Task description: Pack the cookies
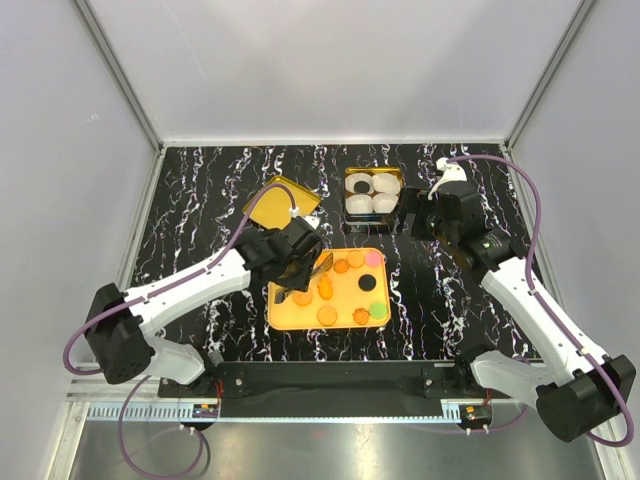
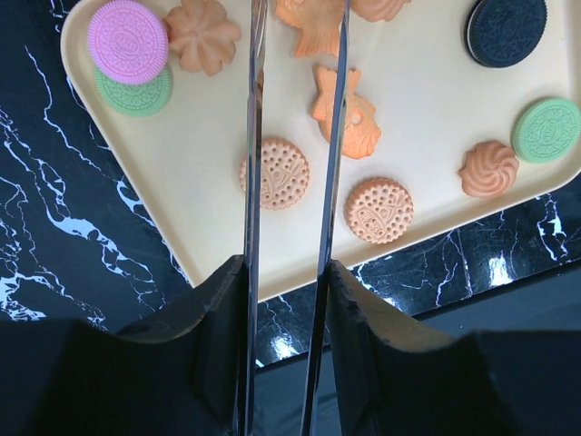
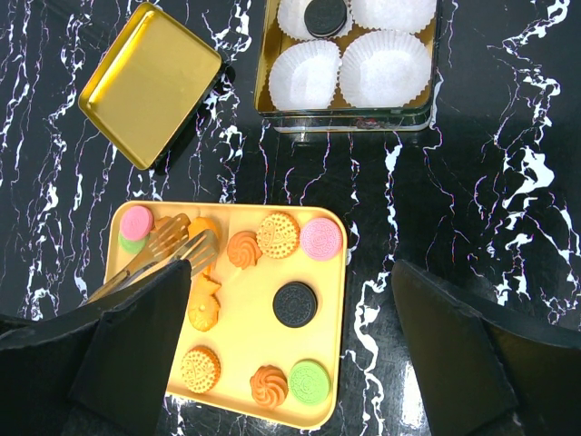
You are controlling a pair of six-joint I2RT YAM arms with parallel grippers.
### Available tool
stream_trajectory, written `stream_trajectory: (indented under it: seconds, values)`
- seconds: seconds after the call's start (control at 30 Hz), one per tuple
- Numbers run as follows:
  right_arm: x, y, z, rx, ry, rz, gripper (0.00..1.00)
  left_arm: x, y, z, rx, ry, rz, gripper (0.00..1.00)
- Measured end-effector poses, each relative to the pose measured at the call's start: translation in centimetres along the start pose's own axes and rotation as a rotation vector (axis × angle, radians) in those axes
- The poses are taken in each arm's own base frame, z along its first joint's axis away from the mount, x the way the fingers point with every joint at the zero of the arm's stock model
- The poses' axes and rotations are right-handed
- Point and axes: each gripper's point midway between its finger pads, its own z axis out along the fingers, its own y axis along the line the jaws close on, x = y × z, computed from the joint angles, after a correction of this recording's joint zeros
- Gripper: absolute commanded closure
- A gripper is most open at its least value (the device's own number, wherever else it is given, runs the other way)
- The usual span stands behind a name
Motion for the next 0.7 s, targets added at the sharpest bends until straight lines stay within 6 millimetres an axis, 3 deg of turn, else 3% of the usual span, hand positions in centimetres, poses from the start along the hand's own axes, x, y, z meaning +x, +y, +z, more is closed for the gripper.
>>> stream_trajectory:
  seconds: [0.7]
  values:
    - [-0.2, 0.1, -0.3, -0.004, -0.012, -0.001, 0.00, -3.7, -1.1, -2.8, 0.030, -0.096, 0.000, 0.62]
